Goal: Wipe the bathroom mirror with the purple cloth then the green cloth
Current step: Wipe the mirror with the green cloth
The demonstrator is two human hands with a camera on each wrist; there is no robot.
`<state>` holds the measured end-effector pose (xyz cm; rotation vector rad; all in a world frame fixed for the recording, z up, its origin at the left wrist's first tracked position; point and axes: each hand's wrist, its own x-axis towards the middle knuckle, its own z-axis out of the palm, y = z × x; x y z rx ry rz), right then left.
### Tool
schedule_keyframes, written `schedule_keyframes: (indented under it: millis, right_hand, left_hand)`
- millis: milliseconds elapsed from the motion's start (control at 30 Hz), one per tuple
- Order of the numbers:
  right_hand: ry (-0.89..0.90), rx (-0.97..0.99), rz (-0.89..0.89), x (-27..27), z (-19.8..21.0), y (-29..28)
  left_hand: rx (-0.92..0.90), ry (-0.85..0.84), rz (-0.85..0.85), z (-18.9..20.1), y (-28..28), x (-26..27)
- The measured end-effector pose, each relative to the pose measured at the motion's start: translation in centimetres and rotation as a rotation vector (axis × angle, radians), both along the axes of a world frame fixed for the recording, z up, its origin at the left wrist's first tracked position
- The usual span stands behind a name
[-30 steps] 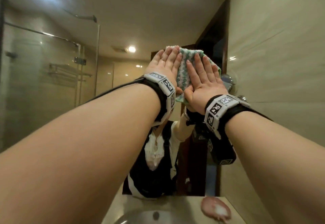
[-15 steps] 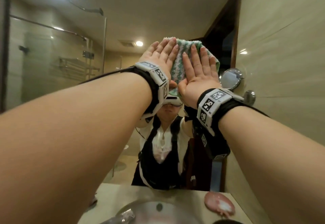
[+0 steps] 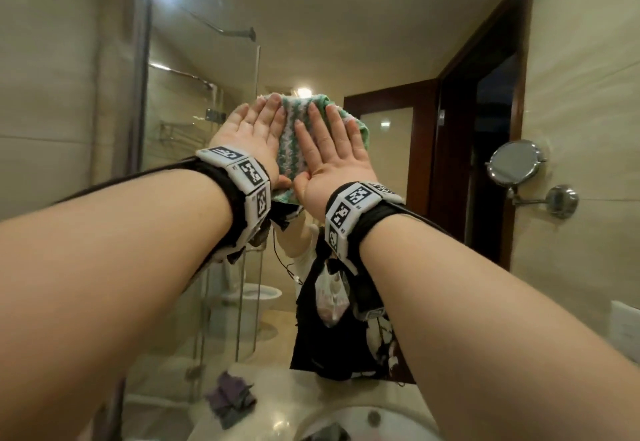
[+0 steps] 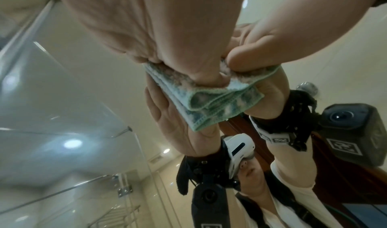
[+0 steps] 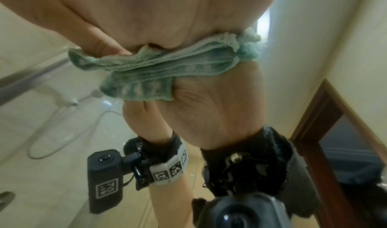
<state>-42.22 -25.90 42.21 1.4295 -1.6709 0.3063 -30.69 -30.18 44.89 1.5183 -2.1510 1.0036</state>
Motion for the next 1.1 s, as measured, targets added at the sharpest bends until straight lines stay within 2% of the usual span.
schedule_keyframes:
  millis: [267, 467, 633, 800, 1100]
  right_hand:
    - [0.06, 0.027, 0.081, 11.5, -1.1, -7.4]
    - [0.05, -0.002, 0.05, 15.1, -2.1, -10.0]
    - [0.056, -0.005, 0.07, 14.7, -2.3, -9.7]
    - [0.11, -0.043, 0.098, 12.1, -2.8, -8.6]
    - [0.075, -0.084, 0.053, 4.4, -2.7, -4.0]
  left_hand:
    - [0.009, -0.013, 0.11, -1.5, -6.7, 11.5]
    - [-0.059, -0.169, 0.177, -1.7, -8.4, 14.6]
    - [-0.081, -0.168, 0.186, -2.0, -8.4, 14.5]
    - [-0.015, -0.029, 0.108, -3.0, -7.6, 13.2]
    - [-0.011, -0.006, -0.022, -3.0, -3.3, 6.1]
